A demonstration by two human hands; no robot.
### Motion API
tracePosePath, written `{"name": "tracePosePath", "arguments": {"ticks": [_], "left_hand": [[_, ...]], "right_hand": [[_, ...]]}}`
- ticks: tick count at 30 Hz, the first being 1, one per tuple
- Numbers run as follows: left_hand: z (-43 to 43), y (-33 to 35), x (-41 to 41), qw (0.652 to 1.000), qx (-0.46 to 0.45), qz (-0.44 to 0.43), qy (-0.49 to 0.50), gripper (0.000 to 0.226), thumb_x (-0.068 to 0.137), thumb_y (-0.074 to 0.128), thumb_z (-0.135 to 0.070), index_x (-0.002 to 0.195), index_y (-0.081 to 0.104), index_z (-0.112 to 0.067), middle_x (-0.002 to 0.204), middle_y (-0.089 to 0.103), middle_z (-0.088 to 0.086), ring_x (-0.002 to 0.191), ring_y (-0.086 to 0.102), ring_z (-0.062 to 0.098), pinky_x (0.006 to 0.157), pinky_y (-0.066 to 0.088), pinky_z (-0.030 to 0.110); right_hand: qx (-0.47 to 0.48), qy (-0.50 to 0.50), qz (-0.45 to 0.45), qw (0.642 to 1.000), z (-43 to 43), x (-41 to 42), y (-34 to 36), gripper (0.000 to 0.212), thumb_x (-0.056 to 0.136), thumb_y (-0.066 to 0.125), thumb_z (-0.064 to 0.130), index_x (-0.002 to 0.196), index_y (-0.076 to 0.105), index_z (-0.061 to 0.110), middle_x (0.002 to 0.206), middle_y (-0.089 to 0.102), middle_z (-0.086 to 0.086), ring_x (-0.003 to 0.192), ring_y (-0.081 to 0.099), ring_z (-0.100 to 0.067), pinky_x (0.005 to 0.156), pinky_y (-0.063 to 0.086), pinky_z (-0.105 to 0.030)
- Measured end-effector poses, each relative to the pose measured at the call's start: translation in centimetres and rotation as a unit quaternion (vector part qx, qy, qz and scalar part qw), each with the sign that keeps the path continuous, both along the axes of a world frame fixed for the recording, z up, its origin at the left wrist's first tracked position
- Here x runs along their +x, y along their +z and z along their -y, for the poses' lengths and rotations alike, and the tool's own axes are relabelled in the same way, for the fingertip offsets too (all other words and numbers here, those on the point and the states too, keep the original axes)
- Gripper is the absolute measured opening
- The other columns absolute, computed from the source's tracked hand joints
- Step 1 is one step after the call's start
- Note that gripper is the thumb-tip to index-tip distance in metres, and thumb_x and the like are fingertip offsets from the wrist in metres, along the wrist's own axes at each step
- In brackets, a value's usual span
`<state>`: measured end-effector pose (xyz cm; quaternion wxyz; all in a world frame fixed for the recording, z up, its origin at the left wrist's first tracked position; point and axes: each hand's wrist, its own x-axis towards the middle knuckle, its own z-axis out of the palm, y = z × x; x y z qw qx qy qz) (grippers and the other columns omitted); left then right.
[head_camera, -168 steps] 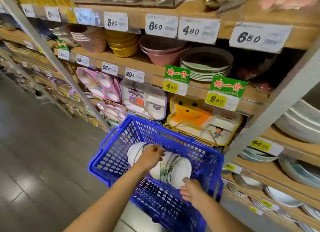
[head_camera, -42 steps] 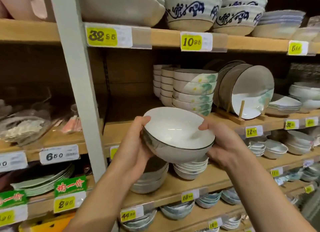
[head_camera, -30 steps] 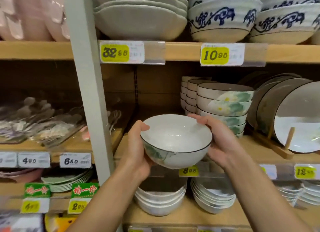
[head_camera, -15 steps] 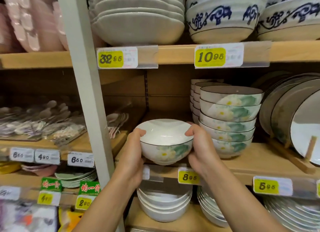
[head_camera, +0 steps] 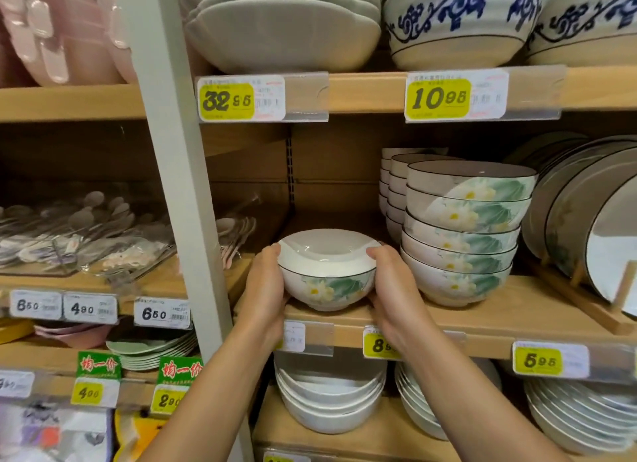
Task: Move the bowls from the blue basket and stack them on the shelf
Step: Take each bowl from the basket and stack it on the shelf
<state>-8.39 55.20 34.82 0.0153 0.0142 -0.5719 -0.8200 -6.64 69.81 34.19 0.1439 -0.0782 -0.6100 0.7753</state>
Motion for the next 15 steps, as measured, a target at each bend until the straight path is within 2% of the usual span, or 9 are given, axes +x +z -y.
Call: {"name": "tracePosePath", "arguments": {"ticks": [2,4,6,8,10,11,15], "left_hand": [[0.6,-1.2,1.3,0.999,0.019,-0.029,0.012,0.022,0.099,0.045,-0.031,0.110,0.063,-0.027,0.101,0.075,-0.009,0.094,0.069,0.002,0.086,0.053,0.028],[1.0,-2.5,2.9,0.998,0.024,-0.060,0.017,0.024,0.097,0.048,-0.029,0.117,0.062,-0.029,0.115,0.070,-0.006,0.099,0.067,-0.001,0.093,0.051,0.029],[1.0,-3.3,3.7,0.996,0.005,-0.085,0.015,0.026,0.096,0.050,-0.026,0.116,0.061,-0.038,0.118,0.066,-0.009,0.099,0.066,-0.005,0.090,0.051,0.026],[0.7,-3.2,3.8,0.995,-0.005,-0.097,0.000,0.029,0.095,0.050,-0.023,0.116,0.058,-0.041,0.114,0.066,-0.012,0.092,0.066,-0.008,0.078,0.053,0.019],[0.5,-2.7,3.4,0.995,-0.010,-0.102,-0.010,0.030,0.095,0.049,-0.017,0.114,0.056,-0.039,0.115,0.065,-0.009,0.089,0.066,-0.009,0.068,0.052,0.011],[0.5,-2.3,3.1,0.995,-0.013,-0.103,-0.014,0.031,0.095,0.048,-0.016,0.115,0.055,-0.039,0.118,0.063,-0.009,0.089,0.065,-0.011,0.067,0.051,0.009],[0.6,-1.9,2.6,0.995,-0.016,-0.097,-0.022,0.034,0.096,0.047,-0.015,0.116,0.053,-0.041,0.126,0.060,-0.008,0.097,0.063,-0.009,0.080,0.049,0.016]], "right_hand": [[0.055,-0.002,-0.010,0.998,-0.3,1.4,-1.0,0.049,0.096,0.052,0.039,0.143,0.044,0.028,0.140,0.054,0.006,0.127,0.052,-0.013,0.110,0.041,-0.042],[0.084,0.012,-0.036,0.996,-0.5,3.1,-1.8,0.064,0.091,0.060,0.044,0.149,0.034,0.033,0.140,0.051,0.016,0.127,0.051,-0.003,0.108,0.043,-0.031],[0.105,0.030,-0.058,0.992,-0.5,3.7,-2.3,0.072,0.088,0.065,0.039,0.150,0.029,0.033,0.124,0.054,0.031,0.113,0.053,0.017,0.089,0.048,-0.008],[0.121,0.027,-0.068,0.990,-0.3,3.4,-2.6,0.075,0.089,0.066,0.033,0.152,0.026,0.031,0.109,0.049,0.039,0.093,0.049,0.032,0.069,0.042,0.004],[0.121,0.019,-0.075,0.990,0.0,3.0,-2.4,0.074,0.089,0.067,0.025,0.151,0.027,0.027,0.104,0.049,0.038,0.088,0.050,0.033,0.065,0.041,0.004],[0.122,0.017,-0.078,0.989,0.1,2.8,-2.2,0.072,0.089,0.067,0.022,0.150,0.029,0.027,0.106,0.051,0.036,0.090,0.052,0.031,0.066,0.042,0.003],[0.119,0.011,-0.077,0.990,0.5,2.4,-2.2,0.071,0.090,0.067,0.020,0.150,0.031,0.024,0.127,0.056,0.022,0.108,0.054,0.018,0.076,0.046,-0.001]]}}
